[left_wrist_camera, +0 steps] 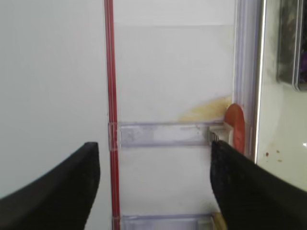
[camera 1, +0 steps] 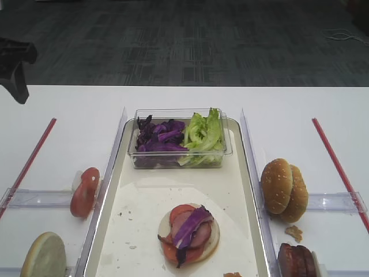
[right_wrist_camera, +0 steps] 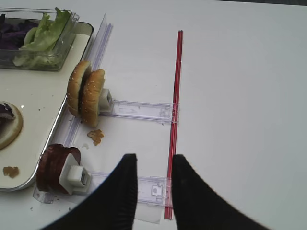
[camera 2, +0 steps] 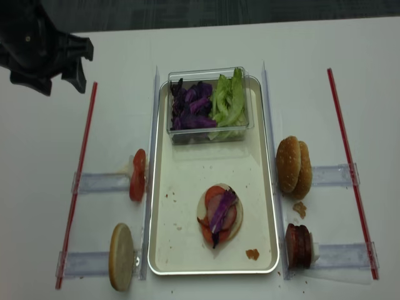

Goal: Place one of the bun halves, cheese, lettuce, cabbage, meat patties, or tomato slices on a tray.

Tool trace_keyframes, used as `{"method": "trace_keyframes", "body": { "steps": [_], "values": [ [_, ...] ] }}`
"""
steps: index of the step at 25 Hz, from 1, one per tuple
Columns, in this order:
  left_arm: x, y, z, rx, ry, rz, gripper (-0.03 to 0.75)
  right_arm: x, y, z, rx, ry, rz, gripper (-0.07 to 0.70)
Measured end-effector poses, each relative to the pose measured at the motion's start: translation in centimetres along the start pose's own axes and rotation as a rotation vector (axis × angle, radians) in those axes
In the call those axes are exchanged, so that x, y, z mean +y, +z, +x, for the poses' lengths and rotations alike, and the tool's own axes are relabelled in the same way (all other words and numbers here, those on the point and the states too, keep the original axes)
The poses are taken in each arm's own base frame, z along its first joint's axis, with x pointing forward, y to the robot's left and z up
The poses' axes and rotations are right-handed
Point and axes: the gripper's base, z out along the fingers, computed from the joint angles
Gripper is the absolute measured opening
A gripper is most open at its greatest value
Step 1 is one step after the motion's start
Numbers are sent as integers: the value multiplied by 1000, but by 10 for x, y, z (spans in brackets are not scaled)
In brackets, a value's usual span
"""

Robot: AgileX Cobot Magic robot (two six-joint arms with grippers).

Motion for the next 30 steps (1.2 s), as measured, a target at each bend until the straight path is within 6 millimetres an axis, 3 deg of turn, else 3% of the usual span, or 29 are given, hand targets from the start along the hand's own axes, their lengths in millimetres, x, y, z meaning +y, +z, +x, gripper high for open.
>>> {"method": "trace_keyframes", "body": {
  "steps": [19, 30],
  "values": [
    [9, -62, 155, -169, 2, 10, 453, 0, 0, 0, 0, 0, 0, 216],
    [13, -53, 226, -242, 5, 13, 453, 0, 0, 0, 0, 0, 0, 216]
  ]
}}
